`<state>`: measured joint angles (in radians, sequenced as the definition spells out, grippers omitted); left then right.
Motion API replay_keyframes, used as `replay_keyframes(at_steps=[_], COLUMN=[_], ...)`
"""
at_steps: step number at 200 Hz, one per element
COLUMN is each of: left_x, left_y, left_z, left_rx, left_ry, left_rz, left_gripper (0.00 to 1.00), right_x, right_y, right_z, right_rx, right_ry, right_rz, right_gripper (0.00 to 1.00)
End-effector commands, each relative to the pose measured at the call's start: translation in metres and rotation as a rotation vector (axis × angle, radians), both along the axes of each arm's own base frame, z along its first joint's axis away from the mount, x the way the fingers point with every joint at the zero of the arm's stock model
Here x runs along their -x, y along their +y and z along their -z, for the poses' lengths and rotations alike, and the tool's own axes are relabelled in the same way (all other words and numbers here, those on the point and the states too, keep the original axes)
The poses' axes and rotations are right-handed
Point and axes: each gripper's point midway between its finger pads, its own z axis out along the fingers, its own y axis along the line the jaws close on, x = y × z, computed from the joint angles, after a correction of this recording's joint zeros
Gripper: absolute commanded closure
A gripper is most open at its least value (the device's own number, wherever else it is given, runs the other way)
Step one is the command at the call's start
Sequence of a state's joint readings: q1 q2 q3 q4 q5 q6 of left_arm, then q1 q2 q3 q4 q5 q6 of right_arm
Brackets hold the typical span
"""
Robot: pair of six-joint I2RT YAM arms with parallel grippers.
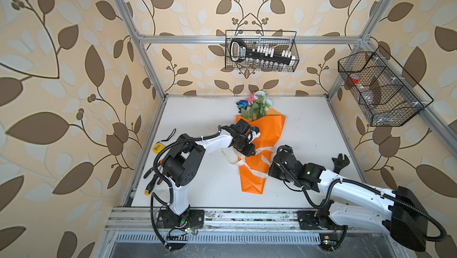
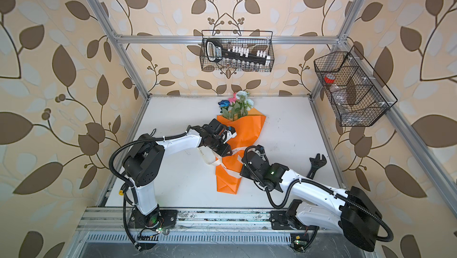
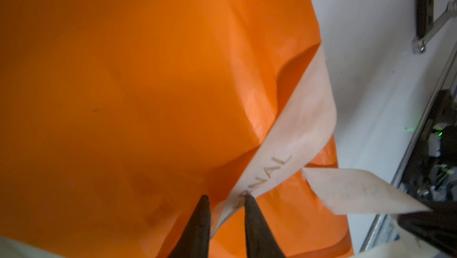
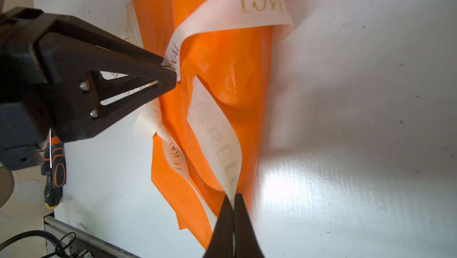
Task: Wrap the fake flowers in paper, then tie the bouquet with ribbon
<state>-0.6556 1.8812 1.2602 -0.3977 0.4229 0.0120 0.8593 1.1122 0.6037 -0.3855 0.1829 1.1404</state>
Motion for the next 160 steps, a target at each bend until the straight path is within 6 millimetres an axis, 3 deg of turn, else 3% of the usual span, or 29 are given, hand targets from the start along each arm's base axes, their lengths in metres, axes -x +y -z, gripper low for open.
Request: replay_keyframes(at_steps=[1, 6, 74, 135, 160], left_x=[0.001, 0.001, 0.008, 0.008, 0.004], left_y=[-0.013, -0.013, -0.022, -0.028, -0.030], left_z=[-0.015, -0.017, -0.075, -0.092, -0.100], left_rx=[0.051, 0.054, 0.196, 0.237, 0.246], left_ry=[-0.016, -0.017, -0.066, -0.074, -0.076], left_rz=[0.046, 0.045, 0.050, 0.052, 0.041], left_gripper=[0.95, 1.00, 1.00, 1.00, 1.00], right_x=[-0.005, -0.005, -0.035, -0.084, -0.104], right_y=[-0.008, -0.009, -0.008, 0.012, 0.016], right_z=[0.002, 0.003, -0.008, -0.034, -0.036], right_rx=[0.031, 0.036, 0.021, -0.007, 0.022], right_ry=[-0.001, 0.001, -0.073, -0.213, -0.257], right_rz=[0.040, 0.043, 0.037, 0.008, 0.042], right_gripper=[1.00, 1.00, 1.00, 1.00, 1.00])
